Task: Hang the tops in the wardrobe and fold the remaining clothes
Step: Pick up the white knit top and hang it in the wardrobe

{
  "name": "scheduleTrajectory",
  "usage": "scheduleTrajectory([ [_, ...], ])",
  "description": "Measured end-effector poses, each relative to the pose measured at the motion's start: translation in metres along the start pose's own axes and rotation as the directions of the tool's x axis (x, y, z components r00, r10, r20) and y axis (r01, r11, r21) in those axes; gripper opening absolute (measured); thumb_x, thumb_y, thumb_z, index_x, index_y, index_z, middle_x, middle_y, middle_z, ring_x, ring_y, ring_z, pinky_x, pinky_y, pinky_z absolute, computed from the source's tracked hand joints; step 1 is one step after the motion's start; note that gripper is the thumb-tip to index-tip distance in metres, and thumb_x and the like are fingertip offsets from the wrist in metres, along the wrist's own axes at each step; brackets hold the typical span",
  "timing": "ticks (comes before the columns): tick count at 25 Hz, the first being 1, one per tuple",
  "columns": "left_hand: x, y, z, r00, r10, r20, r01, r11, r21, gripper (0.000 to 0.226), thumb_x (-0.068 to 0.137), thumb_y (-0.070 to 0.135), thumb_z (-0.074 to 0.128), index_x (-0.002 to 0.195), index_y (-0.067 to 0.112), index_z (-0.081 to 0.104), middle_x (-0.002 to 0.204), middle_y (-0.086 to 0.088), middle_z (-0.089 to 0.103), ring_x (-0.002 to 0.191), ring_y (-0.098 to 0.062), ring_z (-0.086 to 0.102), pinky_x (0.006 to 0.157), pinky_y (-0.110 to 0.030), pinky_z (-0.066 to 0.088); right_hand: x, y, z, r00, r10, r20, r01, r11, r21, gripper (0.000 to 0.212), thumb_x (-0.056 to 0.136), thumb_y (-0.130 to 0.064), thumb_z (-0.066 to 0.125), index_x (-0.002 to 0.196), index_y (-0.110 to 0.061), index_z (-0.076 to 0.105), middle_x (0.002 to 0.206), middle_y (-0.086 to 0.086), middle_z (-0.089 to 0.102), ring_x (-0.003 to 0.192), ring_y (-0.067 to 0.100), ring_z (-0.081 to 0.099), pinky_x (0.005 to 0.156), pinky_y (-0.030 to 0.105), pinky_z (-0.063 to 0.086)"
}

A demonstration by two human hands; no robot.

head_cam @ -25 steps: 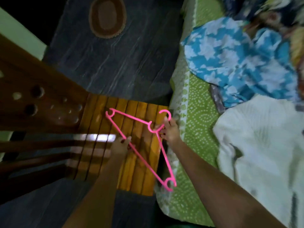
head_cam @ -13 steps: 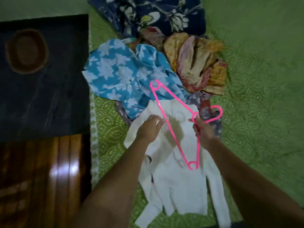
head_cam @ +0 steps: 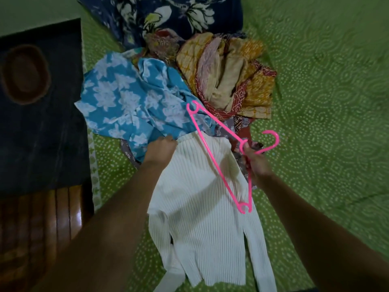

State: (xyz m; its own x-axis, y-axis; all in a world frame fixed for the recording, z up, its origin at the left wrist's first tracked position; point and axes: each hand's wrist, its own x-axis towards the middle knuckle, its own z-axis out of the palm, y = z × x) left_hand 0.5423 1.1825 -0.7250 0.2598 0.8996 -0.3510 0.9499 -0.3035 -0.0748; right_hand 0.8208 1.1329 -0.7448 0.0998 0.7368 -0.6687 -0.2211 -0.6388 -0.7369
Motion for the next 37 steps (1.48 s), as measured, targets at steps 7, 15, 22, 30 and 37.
scheduleTrajectory([
  [7,-0.020,0.007,-0.014,0.901,0.056,0.431,0.031,0.981,-0.192,0.046,0.101,0.047,0.026,0.113,0.016,0.058,0.108,-0.012,0.063,0.100,-0.033,0.059,0.082,-0.041,0.045,-0.002,-0.011,-0.001,0.999,-0.006,0.043,0.011,0.991,-0.135,0.041,0.099,-0.039,0.044,0.084,-0.010,0.068,0.053,-0.003,0.040,0.045,0.005,0.029,0.045,0.019,0.023],
  [15,-0.044,0.010,-0.003,0.784,-0.423,0.455,0.592,0.731,-0.340,0.050,0.088,0.015,0.061,0.136,0.015,0.047,0.148,-0.010,0.029,0.126,-0.032,0.043,0.096,-0.035,0.041,-0.006,-0.019,-0.009,0.991,-0.037,0.126,0.071,0.959,-0.275,0.040,0.097,-0.030,0.050,0.089,0.006,0.065,0.040,-0.007,0.046,0.036,0.000,0.035,0.040,0.012,0.029],
  [22,-0.045,0.019,-0.060,0.732,-0.281,0.621,0.679,0.380,-0.628,0.063,0.081,-0.001,0.067,0.138,0.007,0.040,0.144,-0.009,0.032,0.107,-0.023,0.052,0.077,-0.031,0.056,-0.012,-0.062,-0.003,0.903,0.038,0.429,0.222,0.812,-0.540,0.030,0.088,-0.034,0.059,0.074,-0.010,0.071,0.042,-0.003,0.041,0.039,0.010,0.032,0.043,0.021,0.026],
  [30,-0.078,0.058,-0.145,0.844,-0.239,0.481,0.534,0.280,-0.798,0.016,0.078,0.016,0.066,0.094,0.015,0.064,0.094,-0.007,0.065,0.072,-0.019,0.063,0.063,-0.030,0.057,-0.073,-0.109,0.098,0.833,0.014,0.552,0.475,0.493,-0.729,0.036,0.093,-0.043,0.055,0.066,-0.021,0.064,0.053,-0.005,0.050,0.052,0.009,0.045,0.055,0.029,0.032],
  [37,-0.140,0.014,-0.164,0.999,-0.016,0.050,0.040,0.846,-0.532,0.043,0.094,0.059,0.034,0.105,0.021,0.054,0.098,0.000,0.064,0.096,-0.025,0.059,0.081,-0.039,0.046,-0.122,-0.152,0.066,0.824,-0.119,0.554,0.441,0.748,-0.495,0.061,0.065,-0.077,0.063,0.078,-0.018,0.068,0.069,0.002,0.058,0.071,0.020,0.053,0.079,0.055,0.049],
])
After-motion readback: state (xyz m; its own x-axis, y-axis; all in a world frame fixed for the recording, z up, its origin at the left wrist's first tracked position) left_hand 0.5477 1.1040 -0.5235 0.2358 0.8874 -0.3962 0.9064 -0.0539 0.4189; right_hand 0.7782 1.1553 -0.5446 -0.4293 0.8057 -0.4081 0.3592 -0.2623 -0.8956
